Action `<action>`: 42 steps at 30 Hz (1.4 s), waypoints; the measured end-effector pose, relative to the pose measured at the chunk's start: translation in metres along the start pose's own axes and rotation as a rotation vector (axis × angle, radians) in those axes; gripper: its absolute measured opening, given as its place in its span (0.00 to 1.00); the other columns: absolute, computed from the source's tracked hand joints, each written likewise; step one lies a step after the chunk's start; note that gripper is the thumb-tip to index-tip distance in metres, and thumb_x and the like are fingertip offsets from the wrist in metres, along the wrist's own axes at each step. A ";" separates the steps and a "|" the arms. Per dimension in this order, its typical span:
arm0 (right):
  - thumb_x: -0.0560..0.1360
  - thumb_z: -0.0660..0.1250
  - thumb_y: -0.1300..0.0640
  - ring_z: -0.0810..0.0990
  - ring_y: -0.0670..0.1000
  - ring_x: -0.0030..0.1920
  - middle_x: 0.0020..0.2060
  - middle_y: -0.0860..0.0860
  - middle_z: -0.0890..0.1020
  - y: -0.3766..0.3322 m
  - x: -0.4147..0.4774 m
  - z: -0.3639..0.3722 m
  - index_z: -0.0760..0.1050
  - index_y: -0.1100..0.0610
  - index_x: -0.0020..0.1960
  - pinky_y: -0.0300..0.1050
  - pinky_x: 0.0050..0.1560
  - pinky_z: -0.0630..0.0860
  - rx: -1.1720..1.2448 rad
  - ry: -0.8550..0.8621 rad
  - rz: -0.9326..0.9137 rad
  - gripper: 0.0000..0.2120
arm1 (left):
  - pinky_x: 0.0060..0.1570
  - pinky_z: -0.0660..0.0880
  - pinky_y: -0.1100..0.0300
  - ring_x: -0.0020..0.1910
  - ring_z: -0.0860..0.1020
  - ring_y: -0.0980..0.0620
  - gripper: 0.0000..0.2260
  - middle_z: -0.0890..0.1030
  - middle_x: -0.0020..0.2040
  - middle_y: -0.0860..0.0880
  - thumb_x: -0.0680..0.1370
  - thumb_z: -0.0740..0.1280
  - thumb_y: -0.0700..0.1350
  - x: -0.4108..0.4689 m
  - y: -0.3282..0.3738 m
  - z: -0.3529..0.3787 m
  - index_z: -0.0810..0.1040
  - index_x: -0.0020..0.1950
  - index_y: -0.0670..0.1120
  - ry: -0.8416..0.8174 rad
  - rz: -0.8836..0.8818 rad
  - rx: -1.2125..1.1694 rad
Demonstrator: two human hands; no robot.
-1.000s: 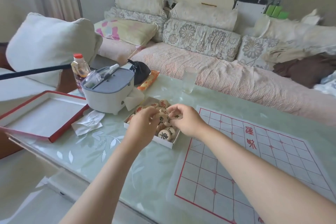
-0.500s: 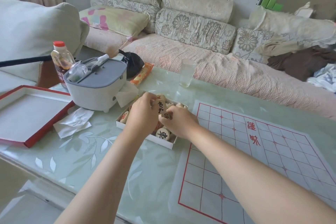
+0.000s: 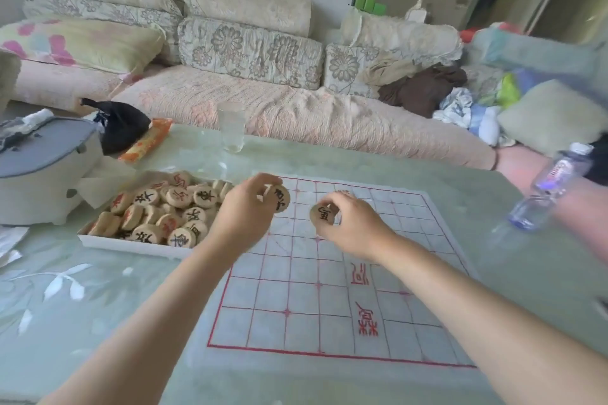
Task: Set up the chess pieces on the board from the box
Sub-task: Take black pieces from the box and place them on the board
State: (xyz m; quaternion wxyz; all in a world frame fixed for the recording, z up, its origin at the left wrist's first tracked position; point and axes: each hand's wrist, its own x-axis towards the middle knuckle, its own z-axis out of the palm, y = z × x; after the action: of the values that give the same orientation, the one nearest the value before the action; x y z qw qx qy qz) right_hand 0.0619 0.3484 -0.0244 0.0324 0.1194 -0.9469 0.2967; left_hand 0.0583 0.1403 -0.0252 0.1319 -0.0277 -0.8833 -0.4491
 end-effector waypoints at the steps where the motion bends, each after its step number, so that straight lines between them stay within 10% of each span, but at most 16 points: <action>1: 0.75 0.67 0.43 0.76 0.44 0.52 0.51 0.43 0.78 0.016 -0.014 -0.014 0.76 0.47 0.54 0.40 0.52 0.73 -0.017 0.007 0.023 0.11 | 0.24 0.68 0.65 0.30 0.75 0.56 0.11 0.79 0.47 0.54 0.79 0.61 0.46 -0.005 0.010 0.012 0.77 0.57 0.58 -0.046 0.017 -0.003; 14: 0.72 0.71 0.41 0.78 0.43 0.52 0.50 0.41 0.79 0.179 -0.177 -0.128 0.77 0.46 0.54 0.42 0.56 0.74 -0.181 -0.028 0.351 0.14 | 0.38 0.75 0.65 0.46 0.76 0.63 0.09 0.75 0.51 0.59 0.81 0.60 0.47 -0.091 0.101 0.144 0.74 0.56 0.60 -0.386 0.302 0.055; 30: 0.67 0.74 0.40 0.74 0.40 0.53 0.55 0.39 0.73 0.217 -0.185 -0.132 0.71 0.40 0.65 0.40 0.56 0.72 -0.083 -0.147 0.318 0.28 | 0.33 0.74 0.61 0.39 0.80 0.55 0.06 0.81 0.45 0.56 0.77 0.67 0.50 -0.099 0.145 0.243 0.79 0.53 0.53 -0.518 -0.021 -0.148; 35: 0.70 0.77 0.48 0.73 0.38 0.36 0.55 0.38 0.75 0.212 -0.161 -0.134 0.71 0.41 0.69 0.35 0.46 0.69 0.107 0.039 0.199 0.30 | 0.35 0.74 0.64 0.35 0.80 0.57 0.09 0.85 0.41 0.50 0.74 0.71 0.48 -0.087 0.155 0.250 0.80 0.52 0.47 -0.560 -0.147 -0.352; 42: 0.70 0.78 0.56 0.73 0.38 0.29 0.35 0.30 0.78 0.217 -0.144 -0.133 0.79 0.44 0.56 0.28 0.33 0.68 0.187 0.067 0.187 0.17 | 0.37 0.75 0.61 0.37 0.79 0.53 0.08 0.84 0.41 0.50 0.75 0.69 0.47 -0.073 0.163 0.264 0.80 0.50 0.45 -0.522 -0.142 -0.303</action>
State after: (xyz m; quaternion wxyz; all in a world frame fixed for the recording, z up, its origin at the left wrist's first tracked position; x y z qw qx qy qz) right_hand 0.1470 0.6263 -0.0542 0.0250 0.0232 -0.9205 0.3893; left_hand 0.1007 0.4540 -0.0645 -0.1366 -0.0997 -0.8101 -0.5613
